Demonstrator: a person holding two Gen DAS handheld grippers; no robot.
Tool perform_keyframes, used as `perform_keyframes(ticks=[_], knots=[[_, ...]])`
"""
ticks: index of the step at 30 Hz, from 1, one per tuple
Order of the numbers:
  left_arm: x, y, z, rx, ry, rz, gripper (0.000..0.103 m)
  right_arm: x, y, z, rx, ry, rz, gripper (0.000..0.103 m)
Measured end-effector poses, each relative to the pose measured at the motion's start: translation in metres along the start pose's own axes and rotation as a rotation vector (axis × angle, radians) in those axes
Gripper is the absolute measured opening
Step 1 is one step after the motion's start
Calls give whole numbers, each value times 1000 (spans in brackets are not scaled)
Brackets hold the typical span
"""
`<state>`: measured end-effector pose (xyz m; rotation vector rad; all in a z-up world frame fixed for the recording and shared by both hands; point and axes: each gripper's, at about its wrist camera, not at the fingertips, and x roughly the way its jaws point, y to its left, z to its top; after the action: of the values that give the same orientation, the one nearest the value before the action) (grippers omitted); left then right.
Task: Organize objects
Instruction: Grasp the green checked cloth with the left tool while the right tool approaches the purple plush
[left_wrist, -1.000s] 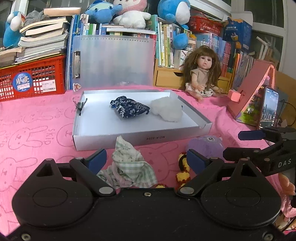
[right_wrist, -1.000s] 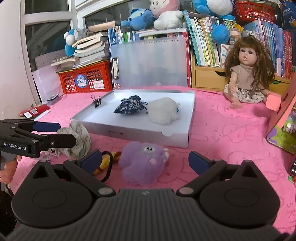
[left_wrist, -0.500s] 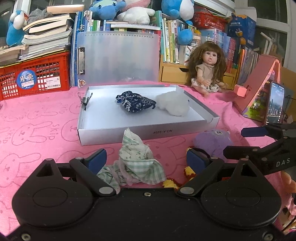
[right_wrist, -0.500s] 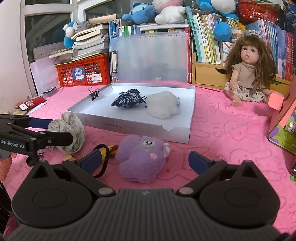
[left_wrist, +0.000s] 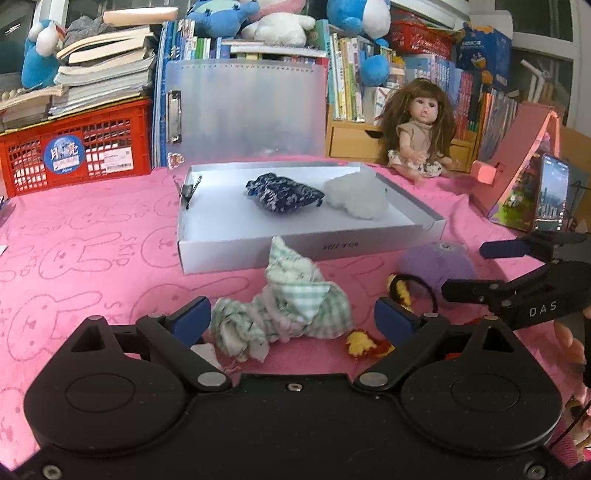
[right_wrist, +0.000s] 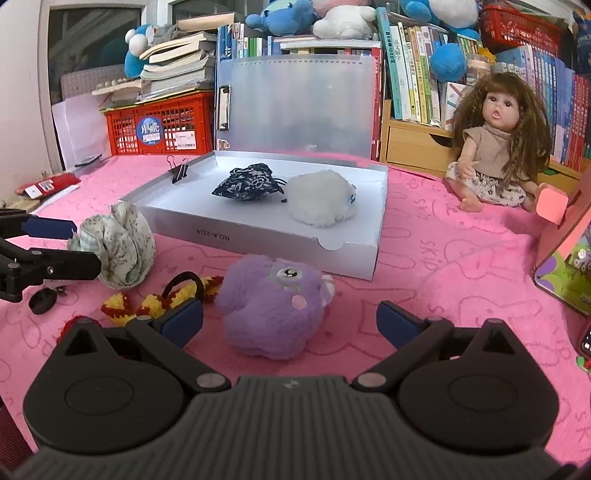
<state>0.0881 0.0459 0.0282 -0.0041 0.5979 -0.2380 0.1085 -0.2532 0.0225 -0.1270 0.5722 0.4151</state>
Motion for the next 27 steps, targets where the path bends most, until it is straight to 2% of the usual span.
perform_keyframes(ticks=[9,22,25,27], knots=[[12,1,-2,6,14,16,95,8,2,1,-19,6,-41,103],[27,3,-2,-30,45,37,94,17,-1,1,9,33,-36,103],[29,3,-3,-35,47,36,92,19,-2,1,11,40,-26,103],[29,1,-3,-24,44,39,85,20,-2,1,11,45,-19,103]])
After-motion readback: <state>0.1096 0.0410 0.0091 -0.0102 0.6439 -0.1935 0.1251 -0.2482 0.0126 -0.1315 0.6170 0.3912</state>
